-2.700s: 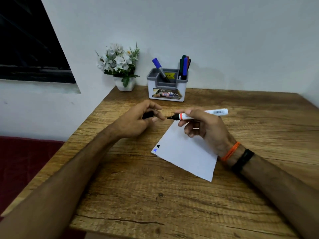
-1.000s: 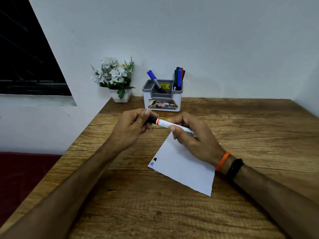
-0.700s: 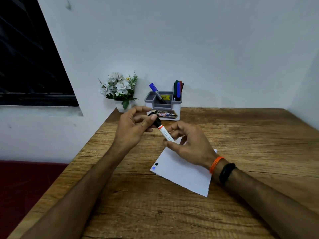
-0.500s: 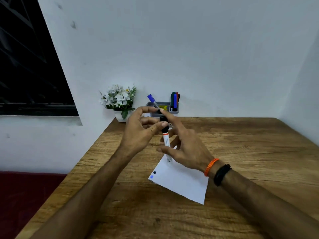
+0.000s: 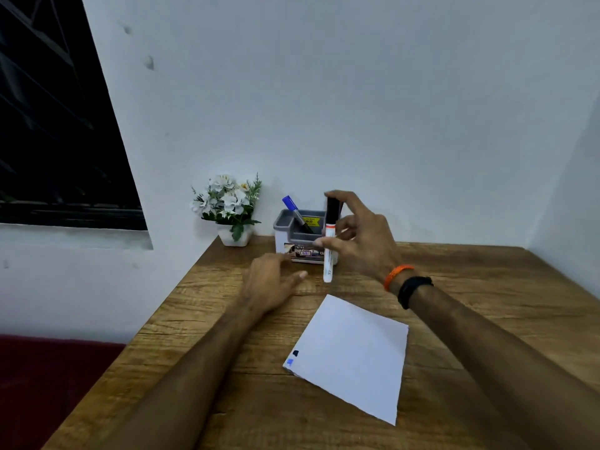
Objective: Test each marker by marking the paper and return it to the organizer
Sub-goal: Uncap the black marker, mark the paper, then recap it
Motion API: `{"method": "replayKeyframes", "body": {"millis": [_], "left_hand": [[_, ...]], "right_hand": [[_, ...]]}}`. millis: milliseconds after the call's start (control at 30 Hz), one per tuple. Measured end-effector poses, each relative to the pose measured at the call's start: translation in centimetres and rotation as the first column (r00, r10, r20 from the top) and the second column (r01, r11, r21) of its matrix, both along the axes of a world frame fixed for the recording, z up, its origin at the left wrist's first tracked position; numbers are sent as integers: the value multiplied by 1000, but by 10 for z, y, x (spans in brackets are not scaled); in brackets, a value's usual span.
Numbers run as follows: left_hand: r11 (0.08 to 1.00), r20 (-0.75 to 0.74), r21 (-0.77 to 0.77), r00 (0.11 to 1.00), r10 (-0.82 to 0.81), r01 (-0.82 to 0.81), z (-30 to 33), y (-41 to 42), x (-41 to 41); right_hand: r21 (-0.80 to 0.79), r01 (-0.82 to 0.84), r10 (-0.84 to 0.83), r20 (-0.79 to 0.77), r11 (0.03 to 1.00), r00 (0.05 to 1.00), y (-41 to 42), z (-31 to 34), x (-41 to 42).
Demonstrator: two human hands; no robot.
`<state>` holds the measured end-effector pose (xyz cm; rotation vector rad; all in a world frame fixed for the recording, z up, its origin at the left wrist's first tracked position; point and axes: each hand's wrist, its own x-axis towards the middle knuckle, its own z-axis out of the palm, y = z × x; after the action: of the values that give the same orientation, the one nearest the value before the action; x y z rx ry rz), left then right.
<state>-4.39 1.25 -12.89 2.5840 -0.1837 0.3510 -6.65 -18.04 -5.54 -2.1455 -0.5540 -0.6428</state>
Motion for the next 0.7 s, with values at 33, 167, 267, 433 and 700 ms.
{"method": "replayKeyframes", "body": {"millis": [33,167,267,433,700], "left_hand": [[997,-7,75,1000,2,-2,-7,1,6],[981,-20,194,1000,-15,18,-20,6,18],[977,2,213,1000,-20,19,-23,6,20],[977,12,214,1000,-18,15,-25,7,19],[976,1,220,1000,-10,10,-25,7,18]], "right_hand": [[11,5,-5,11,1000,1000,3,3,8],[17,36,-37,80,999,996,17,13,41],[25,61,-64,107,998,992,30,19,64],[-11,124,-121,140,992,983,48,20,97],[-190,184,-183,21,964,983,60,16,115]]}}
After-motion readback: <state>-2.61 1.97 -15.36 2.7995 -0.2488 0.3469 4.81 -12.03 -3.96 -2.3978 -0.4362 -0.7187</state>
